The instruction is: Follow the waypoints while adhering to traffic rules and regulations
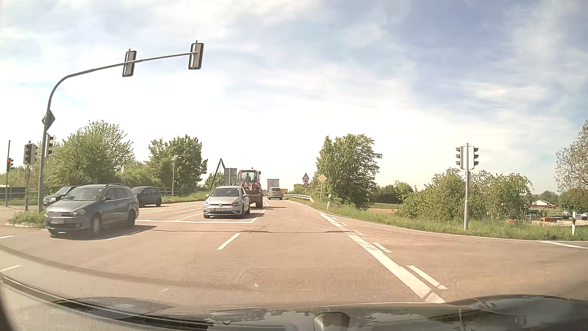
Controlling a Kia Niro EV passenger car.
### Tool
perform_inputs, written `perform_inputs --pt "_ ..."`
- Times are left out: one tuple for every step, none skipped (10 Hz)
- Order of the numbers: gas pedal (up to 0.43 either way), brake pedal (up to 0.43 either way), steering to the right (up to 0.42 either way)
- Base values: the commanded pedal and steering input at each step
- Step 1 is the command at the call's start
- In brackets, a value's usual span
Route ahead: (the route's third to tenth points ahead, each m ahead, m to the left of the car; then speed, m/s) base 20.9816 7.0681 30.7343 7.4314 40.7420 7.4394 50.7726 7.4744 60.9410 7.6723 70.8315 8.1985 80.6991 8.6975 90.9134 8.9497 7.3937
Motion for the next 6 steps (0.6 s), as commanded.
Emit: perform_inputs --pt "0.240 0.000 -0.007" --pt "0.240 0.000 -0.007" --pt "0.240 0.000 -0.007" --pt "0.240 0.000 -0.008" --pt "0.240 0.000 -0.008" --pt "0.240 0.000 -0.008"
